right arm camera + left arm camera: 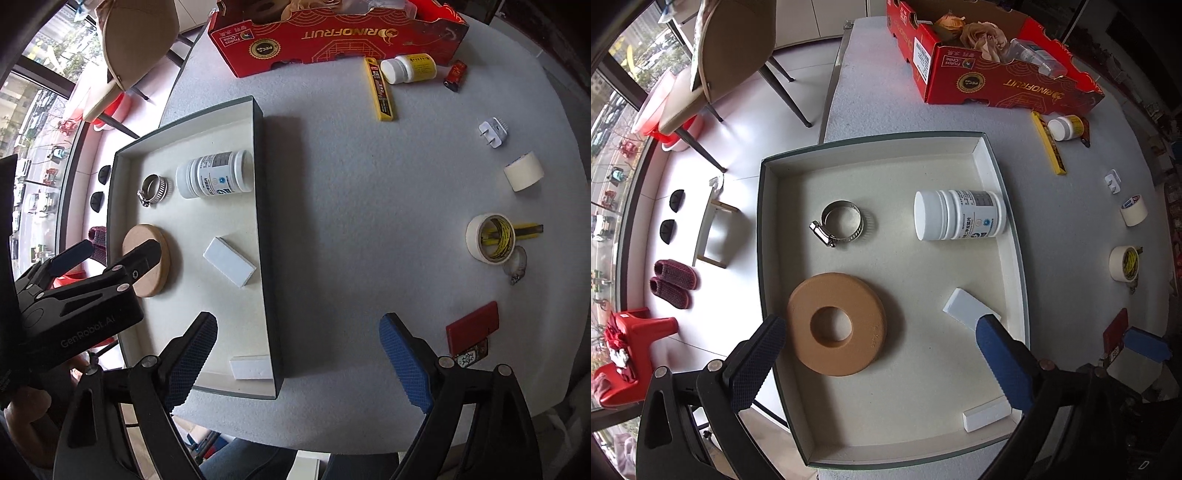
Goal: Organize rigid objects
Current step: 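Withdraw both tools from the tray and move toward the loose items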
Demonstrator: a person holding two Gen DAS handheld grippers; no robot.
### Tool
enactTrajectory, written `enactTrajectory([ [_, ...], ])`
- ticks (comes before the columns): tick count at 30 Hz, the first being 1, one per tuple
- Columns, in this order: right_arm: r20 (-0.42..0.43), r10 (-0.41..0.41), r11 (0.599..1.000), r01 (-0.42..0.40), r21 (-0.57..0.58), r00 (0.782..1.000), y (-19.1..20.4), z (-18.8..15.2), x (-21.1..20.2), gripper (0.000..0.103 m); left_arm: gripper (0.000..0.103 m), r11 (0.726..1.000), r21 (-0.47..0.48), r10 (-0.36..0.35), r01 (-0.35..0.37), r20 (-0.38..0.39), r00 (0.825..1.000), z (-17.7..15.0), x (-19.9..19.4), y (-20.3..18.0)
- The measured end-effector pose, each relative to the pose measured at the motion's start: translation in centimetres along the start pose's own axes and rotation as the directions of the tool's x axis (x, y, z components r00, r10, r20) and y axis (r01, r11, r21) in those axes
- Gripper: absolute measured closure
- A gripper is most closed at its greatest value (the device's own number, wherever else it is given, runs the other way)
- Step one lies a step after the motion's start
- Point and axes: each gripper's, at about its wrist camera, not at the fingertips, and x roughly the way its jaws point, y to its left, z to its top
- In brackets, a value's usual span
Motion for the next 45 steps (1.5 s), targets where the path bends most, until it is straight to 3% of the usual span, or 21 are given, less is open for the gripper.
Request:
enactTrajectory([
  [7,-0.041,0.008,0.997,-0.004,0.083,0.999,-4.3,-3.4,0.6,0.013,0.0,0.999,0.051,-0.012,0.014,-0.047,0.999,-3.2,0.3,-2.8],
  [16,-0.062,0.037,0.992,-0.029,0.124,0.997,-6.9,-5.2,1.0,0.013,0.0,0.999,0.016,0.037,-0.036,-0.099,0.994,-4.9,0.4,-2.0],
  [26,-0.074,0.013,1.0,-0.011,0.026,0.997,-6.9,-6.3,2.0,0.013,0.0,0.995,0.099,0.042,-0.032,-0.102,0.994,-4.8,-0.3,-5.6],
  [39,-0.105,-0.022,0.954,0.052,0.296,0.994,-17.7,-9.8,3.2,0.013,0.0,0.963,0.254,-0.074,0.096,-0.095,0.993,-1.7,-0.1,-19.9],
  [45,-0.122,-0.012,0.933,0.056,0.356,0.992,-21.1,-11.8,3.5,0.013,0.0,0.942,0.32,-0.091,0.099,-0.04,0.995,0.8,1.7,-27.7],
])
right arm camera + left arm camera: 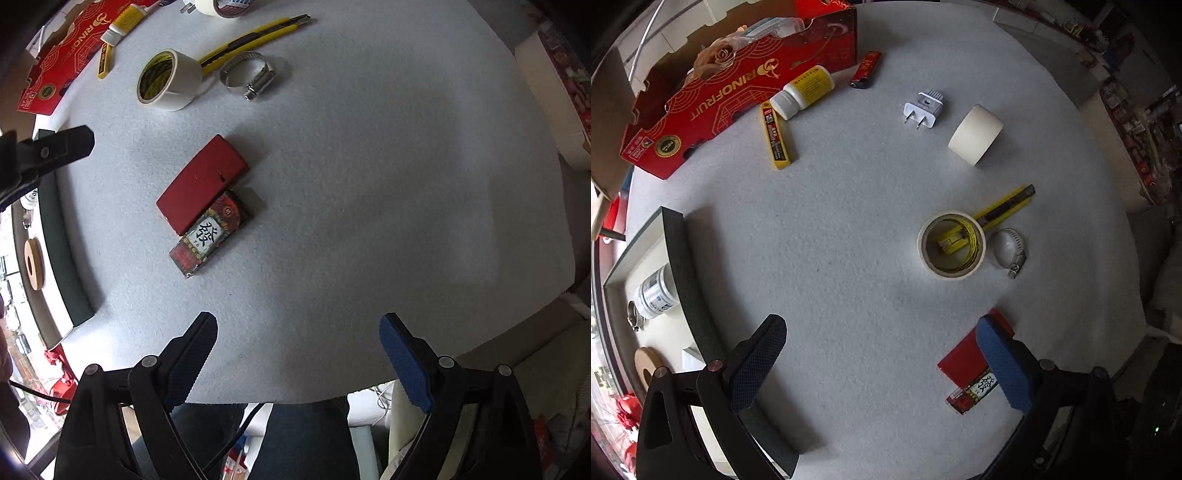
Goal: Organize rigid objects
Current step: 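Withdraw both tools from the tray and move toward the loose items, then close left tool on the yellow-rimmed tape roll while right tool grasps the hose clamp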
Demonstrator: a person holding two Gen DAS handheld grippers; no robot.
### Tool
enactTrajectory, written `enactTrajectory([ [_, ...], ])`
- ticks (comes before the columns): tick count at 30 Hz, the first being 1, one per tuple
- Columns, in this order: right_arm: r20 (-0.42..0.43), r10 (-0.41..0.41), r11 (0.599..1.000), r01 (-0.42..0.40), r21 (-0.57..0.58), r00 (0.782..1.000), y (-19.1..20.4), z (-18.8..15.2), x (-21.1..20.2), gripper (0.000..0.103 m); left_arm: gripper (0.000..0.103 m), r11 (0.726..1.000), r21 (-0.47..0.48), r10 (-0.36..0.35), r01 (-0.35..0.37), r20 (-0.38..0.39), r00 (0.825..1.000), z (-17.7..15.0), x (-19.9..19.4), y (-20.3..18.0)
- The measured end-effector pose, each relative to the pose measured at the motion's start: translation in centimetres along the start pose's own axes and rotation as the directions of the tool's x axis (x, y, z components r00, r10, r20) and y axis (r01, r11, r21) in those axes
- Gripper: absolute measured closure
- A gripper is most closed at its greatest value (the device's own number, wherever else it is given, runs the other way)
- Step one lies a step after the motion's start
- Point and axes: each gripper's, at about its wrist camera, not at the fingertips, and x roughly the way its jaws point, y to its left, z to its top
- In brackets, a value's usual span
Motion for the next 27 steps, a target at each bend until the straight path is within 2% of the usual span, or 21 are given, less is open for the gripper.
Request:
enactTrajectory([
  [6,-0.009,0.013,1.0,-0.013,0.022,1.0,-1.7,-0.3,0.3,0.013,0.0,0.998,0.012,0.067,-0.067,-0.007,0.998,3.1,3.6,-2.7],
  [10,-0.003,0.025,0.999,-0.025,0.02,1.0,-1.8,0.2,0.4,0.013,0.007,0.992,-0.039,0.12,-0.119,0.012,0.993,3.3,3.8,-0.3],
  [12,0.004,0.035,0.999,-0.035,0.02,0.999,-1.6,0.2,0.3,0.013,0.007,0.986,-0.075,0.147,-0.146,0.006,0.989,3.1,3.7,1.4],
  [15,0.034,0.045,0.999,-0.045,0.009,0.998,-1.2,1.2,0.0,0.013,0.007,0.985,-0.106,0.134,-0.136,-0.02,0.991,3.0,4.0,3.4],
  [18,0.072,0.038,0.999,-0.036,-0.023,0.997,0.0,2.6,-0.5,0.013,0.007,0.988,-0.1,0.113,-0.114,-0.01,0.994,3.0,4.1,4.0],
  [27,0.188,0.014,0.995,0.004,-0.096,0.982,4.7,9.2,-1.5,0.013,0.006,0.992,-0.053,0.115,-0.115,-0.02,0.993,4.7,6.4,2.2],
])
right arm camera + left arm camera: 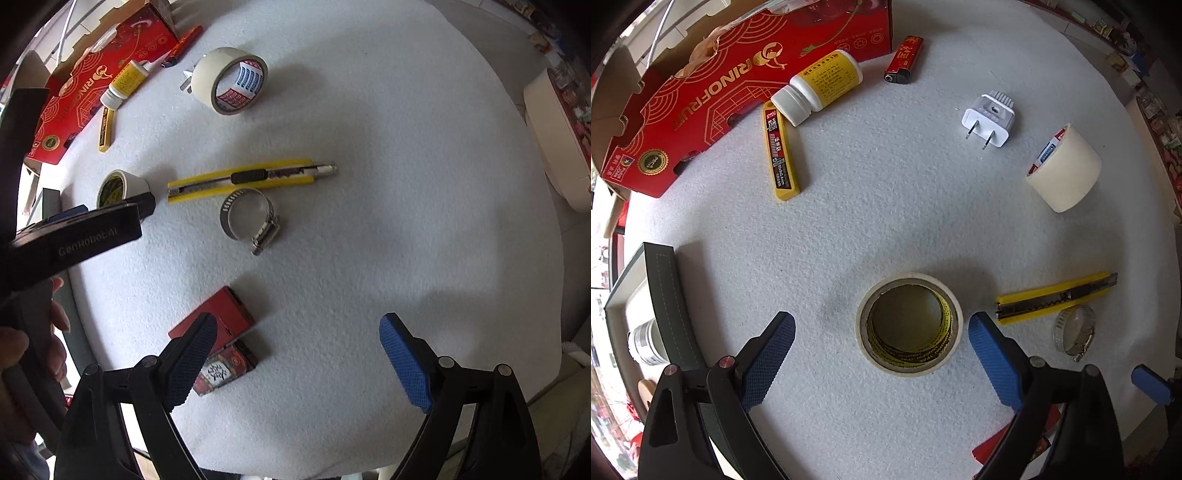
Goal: Organize rigid objects
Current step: 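Close left tool on the yellow-rimmed tape roll while right tool grasps the hose clamp, then carry the tape roll in left tool and hose clamp in right tool over the tray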
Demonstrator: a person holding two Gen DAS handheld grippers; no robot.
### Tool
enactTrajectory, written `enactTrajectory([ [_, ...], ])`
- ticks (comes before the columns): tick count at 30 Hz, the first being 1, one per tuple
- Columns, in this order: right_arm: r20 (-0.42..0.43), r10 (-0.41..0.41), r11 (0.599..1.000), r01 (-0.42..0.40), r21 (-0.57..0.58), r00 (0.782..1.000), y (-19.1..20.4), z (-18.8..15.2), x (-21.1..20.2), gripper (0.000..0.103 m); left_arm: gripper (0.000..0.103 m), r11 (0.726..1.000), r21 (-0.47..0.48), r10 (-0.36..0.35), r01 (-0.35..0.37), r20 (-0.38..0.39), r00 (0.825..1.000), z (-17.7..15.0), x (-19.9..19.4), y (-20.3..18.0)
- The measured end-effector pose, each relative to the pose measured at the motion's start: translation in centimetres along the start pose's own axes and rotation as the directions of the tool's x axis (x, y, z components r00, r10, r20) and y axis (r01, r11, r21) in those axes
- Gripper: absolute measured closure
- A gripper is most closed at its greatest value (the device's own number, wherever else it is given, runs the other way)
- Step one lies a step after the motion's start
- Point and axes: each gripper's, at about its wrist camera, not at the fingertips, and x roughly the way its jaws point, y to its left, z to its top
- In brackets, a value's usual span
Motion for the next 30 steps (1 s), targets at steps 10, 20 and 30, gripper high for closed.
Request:
enactTrajectory([
  [10,0.037,-0.071,0.98,0.077,-0.183,0.997,4.7,5.0,3.0,0.022,0.0,0.996,-0.066,-0.069,0.067,-0.033,0.997,0.0,2.3,2.0],
  [20,0.025,-0.079,0.976,0.083,-0.201,0.997,6.9,4.9,2.4,0.067,0.009,0.995,-0.07,-0.075,0.071,-0.063,0.995,0.8,1.6,3.3],
  [30,-0.006,0.015,0.998,-0.016,-0.053,1.0,2.8,3.3,0.5,0.067,0.051,0.992,-0.002,-0.126,0.126,-0.036,0.991,-1.3,-1.5,2.8],
])
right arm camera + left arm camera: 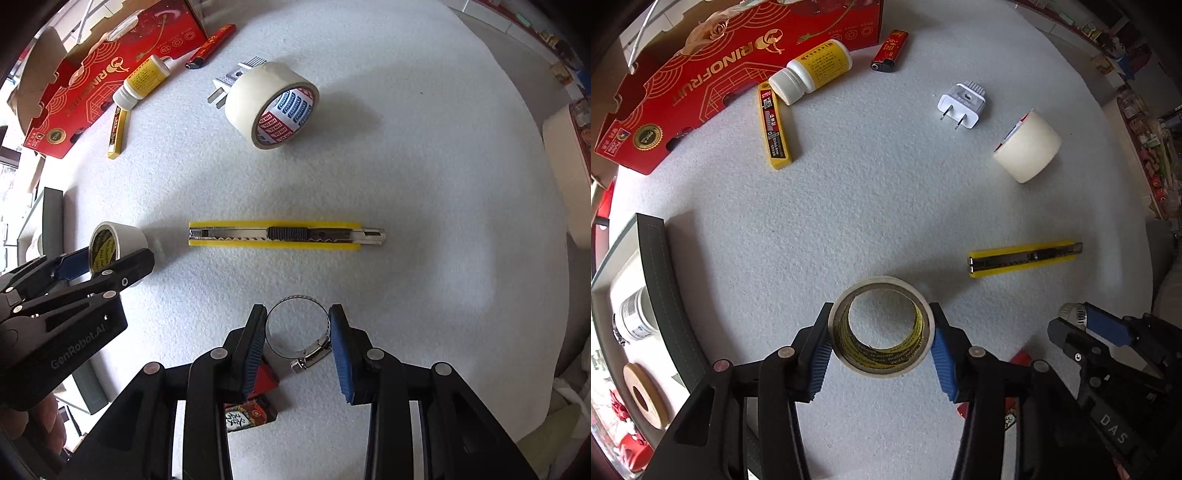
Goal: Organize rigid objects
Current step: 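Carry the tape roll in left tool and hose clamp in right tool over the tray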
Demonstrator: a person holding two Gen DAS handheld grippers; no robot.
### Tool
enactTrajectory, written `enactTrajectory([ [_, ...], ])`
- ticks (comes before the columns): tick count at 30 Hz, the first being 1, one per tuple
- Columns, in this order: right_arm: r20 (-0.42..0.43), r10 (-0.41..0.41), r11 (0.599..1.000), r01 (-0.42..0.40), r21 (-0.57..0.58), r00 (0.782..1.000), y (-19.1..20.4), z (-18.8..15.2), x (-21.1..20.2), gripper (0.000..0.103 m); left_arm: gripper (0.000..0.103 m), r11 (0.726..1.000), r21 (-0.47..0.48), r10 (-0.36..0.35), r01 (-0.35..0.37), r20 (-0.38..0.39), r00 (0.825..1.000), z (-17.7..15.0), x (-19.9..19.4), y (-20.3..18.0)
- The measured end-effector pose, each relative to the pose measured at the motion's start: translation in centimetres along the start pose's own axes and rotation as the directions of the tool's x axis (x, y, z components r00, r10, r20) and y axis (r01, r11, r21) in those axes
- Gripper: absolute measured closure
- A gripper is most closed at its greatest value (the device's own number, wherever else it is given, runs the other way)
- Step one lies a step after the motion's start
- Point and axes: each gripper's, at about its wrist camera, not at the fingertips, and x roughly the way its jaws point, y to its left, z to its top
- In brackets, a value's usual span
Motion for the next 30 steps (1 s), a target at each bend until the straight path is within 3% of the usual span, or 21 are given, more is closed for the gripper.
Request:
enactTrajectory([
  [8,-0.039,0.026,0.998,-0.024,0.059,0.999,-1.8,-3.8,-1.9,0.067,0.051,0.993,0.072,-0.098,0.096,0.023,0.995,-5.4,-4.1,0.3],
  [13,-0.058,0.036,0.999,-0.034,0.04,0.998,0.5,-6.3,-3.0,0.067,0.051,0.987,0.113,-0.119,0.116,0.017,0.993,-9.6,-6.8,0.1],
  [17,-0.066,0.043,0.999,-0.042,0.007,0.997,3.1,-7.9,-3.5,0.067,0.051,0.987,0.122,-0.107,0.104,0.026,0.994,-11.8,-7.7,2.4],
  [21,-0.07,0.052,0.998,-0.055,-0.035,0.996,6.0,-9.0,-4.5,0.067,0.051,0.993,0.096,-0.076,0.07,0.056,0.996,-13.3,-8.5,5.2],
  [30,-0.028,0.03,0.979,-0.035,-0.203,0.999,11.0,-8.7,-6.6,0.067,0.051,0.996,-0.07,-0.052,0.061,0.128,0.99,-16.0,-11.3,12.4],
])
